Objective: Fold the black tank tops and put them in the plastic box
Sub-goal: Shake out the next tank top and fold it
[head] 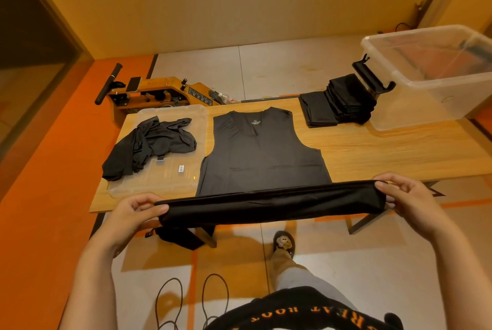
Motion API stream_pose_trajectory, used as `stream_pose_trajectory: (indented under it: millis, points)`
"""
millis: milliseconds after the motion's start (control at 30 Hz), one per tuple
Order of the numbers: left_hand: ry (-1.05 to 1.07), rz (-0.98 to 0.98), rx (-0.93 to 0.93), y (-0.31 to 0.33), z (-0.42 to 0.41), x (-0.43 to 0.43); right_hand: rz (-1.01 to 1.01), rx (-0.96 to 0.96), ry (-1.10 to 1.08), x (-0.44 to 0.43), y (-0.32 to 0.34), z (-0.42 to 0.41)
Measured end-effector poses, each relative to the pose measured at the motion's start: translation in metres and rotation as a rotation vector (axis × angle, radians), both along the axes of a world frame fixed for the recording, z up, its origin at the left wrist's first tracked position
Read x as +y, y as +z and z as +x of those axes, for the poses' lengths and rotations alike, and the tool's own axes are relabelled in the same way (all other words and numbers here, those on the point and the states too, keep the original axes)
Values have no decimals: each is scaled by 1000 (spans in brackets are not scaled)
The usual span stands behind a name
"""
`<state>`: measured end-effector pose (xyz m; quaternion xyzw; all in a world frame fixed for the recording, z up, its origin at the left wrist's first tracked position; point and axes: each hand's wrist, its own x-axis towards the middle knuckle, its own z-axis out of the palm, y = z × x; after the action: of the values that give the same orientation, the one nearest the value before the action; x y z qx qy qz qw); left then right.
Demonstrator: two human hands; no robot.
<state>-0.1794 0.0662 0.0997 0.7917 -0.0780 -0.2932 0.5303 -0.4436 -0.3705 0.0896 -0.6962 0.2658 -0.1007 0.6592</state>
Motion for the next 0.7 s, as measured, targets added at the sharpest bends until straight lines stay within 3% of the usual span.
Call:
stream_pose_trajectory:
  millis: [333, 467, 700]
  points:
    - [68, 3, -134, 3, 68, -54, 2, 52, -121, -28, -4, 65]
    - [68, 45, -190, -3, 124, -98, 11, 42, -141, -62, -13, 130]
    - [115, 140, -164, -51, 271, -184, -142, 121, -196, -138, -38, 287]
